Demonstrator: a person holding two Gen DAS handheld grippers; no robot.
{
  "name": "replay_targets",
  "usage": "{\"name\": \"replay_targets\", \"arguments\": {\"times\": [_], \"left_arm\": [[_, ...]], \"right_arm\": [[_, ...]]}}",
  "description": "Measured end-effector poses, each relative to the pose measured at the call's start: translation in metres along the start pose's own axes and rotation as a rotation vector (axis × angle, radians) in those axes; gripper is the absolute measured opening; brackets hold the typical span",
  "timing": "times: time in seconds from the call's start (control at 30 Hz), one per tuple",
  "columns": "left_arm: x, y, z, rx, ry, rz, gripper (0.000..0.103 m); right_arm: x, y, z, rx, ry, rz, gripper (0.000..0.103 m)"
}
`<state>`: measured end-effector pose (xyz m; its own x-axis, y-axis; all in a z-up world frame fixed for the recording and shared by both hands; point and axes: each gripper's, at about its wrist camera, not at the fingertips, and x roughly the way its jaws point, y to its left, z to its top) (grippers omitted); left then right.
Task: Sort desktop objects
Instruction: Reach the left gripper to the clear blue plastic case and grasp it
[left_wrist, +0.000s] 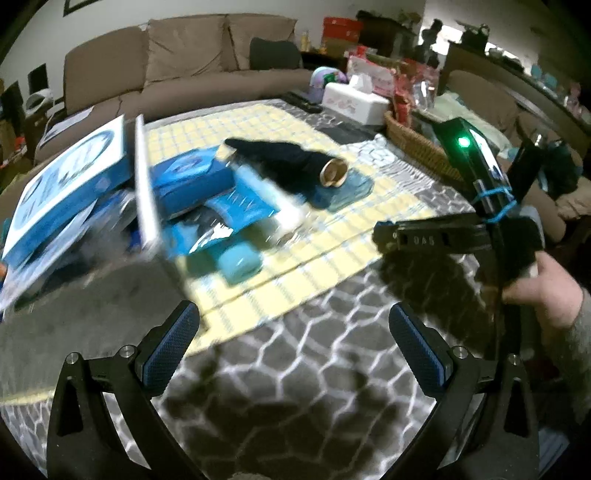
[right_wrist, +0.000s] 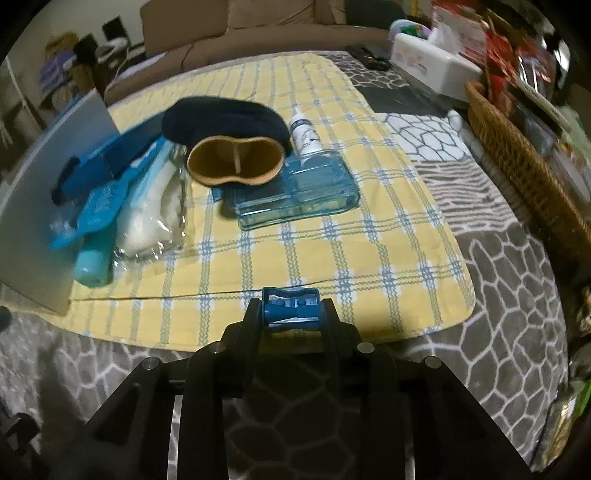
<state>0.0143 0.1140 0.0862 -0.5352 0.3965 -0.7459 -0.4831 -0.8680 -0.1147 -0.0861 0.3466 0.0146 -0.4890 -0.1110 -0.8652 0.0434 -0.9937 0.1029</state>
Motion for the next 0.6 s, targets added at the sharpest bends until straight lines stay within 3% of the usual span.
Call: {"name": "replay_targets", "arguments": {"times": [0.13,0.33,0.43,0.53,0.6], "left_arm": [[0.016,-0.016,0.024,0.029,0.004,-0.042,0.102],[0.069,-0.042,0.065,0.052,0.080,-0.137,0.090],[0.100,-0.047,0.079,0.063,0.123,-0.149,0.090],[0.132,-0.048,0.088,0.071,0.198,-0.155,0.079],[0.148,-0.048,0.092,0.069,0.224,-0.153,0.077]], "right_arm": [[-0.023,-0.022,0.006,0.102,-0.043,0.049,0.031],[-0.049,-0.051,0.007,0.214,-0.112,0.089,0.031],[-0.057,-0.056,0.012,0.219,-0.128,0.102,0.031],[-0.057,-0.065,0.011,0.230,-0.123,0.112,0.031],[-0.053,-0.070,0.011,0.234,-0.110,0.118,0.031]]}}
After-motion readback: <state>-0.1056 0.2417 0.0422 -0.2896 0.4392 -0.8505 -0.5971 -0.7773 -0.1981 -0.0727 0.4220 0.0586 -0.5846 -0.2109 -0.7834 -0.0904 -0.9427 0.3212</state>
